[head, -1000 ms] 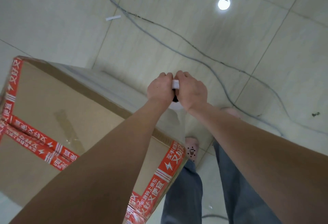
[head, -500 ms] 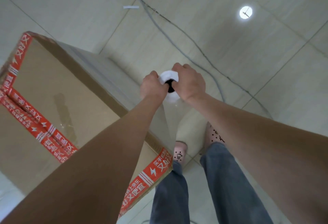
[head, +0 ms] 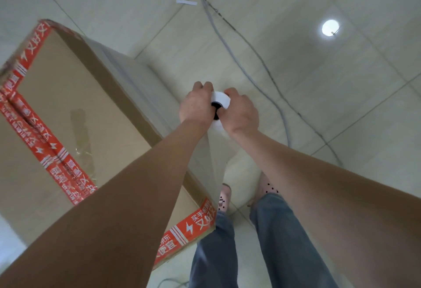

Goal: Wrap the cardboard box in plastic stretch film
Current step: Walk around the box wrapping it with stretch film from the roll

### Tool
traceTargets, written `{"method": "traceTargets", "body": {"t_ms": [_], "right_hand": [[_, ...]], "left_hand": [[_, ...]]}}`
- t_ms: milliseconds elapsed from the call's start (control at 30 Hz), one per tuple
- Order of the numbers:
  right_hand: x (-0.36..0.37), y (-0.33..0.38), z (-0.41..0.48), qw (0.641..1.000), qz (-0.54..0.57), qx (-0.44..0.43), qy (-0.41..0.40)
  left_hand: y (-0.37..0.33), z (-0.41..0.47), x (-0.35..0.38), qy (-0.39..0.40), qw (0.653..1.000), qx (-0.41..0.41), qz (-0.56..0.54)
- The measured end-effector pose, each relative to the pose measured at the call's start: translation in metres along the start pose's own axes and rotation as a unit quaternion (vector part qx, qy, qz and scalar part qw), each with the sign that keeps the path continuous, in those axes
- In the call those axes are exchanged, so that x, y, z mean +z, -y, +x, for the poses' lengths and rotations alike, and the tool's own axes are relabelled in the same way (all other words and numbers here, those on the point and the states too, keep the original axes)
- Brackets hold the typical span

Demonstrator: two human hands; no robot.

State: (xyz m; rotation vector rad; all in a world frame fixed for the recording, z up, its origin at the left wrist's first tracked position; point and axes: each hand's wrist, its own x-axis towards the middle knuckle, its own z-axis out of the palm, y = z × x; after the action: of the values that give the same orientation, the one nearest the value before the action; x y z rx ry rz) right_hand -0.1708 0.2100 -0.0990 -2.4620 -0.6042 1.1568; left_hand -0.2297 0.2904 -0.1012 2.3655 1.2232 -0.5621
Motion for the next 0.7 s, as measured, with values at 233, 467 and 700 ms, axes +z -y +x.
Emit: {"method": "traceTargets", "body": {"t_ms": [233, 467, 700], "right_hand": [[-0.011, 0.019, 0.016, 0.978, -0.164, -0.131, 0.008], [-0.002, 0.027, 0.019, 0.999, -0.017, 0.035, -0.020], [0.001, 0.052, 0.031, 0.995, -0.071, -0.071, 0.017]], "left_hand": [[0.014, 0.009, -0.009, -0.006, 0.998, -0.055, -0.042], [0.017, 0.018, -0.020, -0.038, 0.968, -0.193, -0.157], [0.037, 0.016, -0.028, -0.030, 0.962, -0.207, -0.175]]}}
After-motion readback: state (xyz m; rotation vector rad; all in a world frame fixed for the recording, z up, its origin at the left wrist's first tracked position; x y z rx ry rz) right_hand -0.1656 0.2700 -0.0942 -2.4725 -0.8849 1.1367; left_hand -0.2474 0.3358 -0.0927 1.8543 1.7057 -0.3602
